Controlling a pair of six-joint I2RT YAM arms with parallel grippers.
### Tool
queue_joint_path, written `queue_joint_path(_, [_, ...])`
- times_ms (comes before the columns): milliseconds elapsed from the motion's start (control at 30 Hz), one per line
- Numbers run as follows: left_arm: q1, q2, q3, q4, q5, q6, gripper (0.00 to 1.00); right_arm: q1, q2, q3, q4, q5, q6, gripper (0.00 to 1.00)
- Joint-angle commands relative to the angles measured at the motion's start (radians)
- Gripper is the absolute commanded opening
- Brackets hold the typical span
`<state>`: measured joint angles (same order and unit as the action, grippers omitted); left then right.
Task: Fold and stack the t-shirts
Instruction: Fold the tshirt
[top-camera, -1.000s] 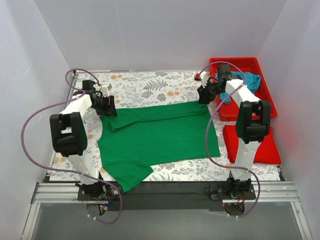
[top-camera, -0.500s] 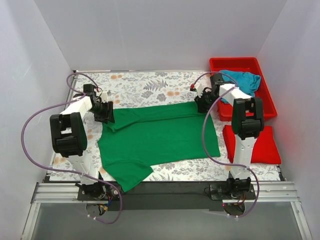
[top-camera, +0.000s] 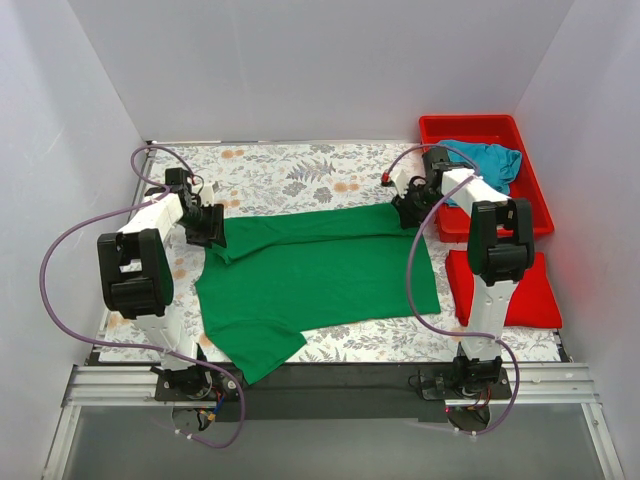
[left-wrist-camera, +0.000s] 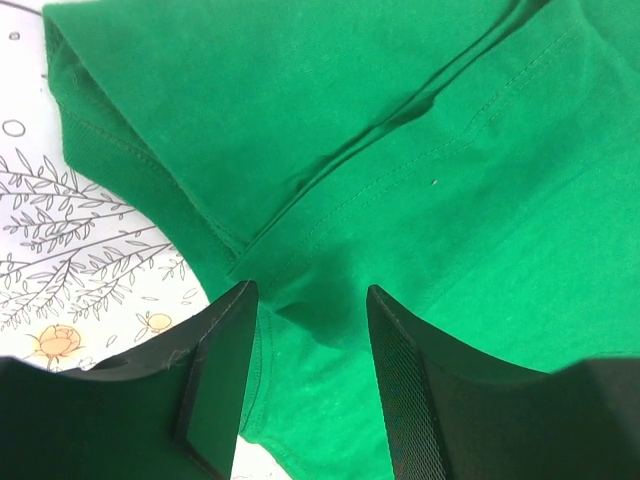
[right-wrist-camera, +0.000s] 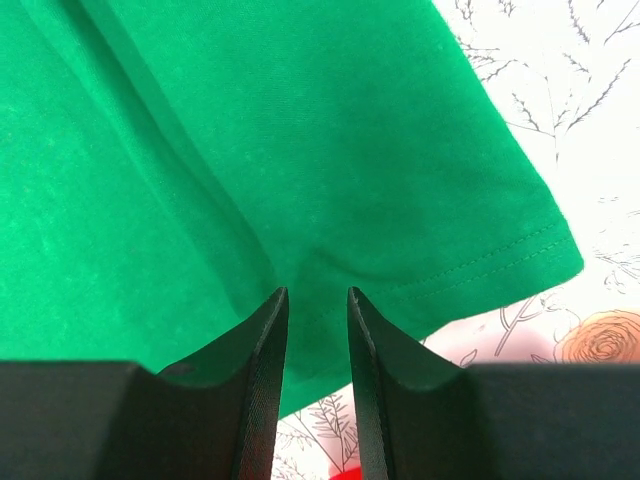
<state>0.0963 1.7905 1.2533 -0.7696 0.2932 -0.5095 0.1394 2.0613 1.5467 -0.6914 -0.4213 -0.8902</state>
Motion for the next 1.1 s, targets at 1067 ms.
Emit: queue_joint_path(1067, [0.002, -0.068, 0.014, -0.030, -0.031, -0.044, 0.30, 0.035, -0.061, 0.138, -0.073, -0.155, 0.088, 0.38])
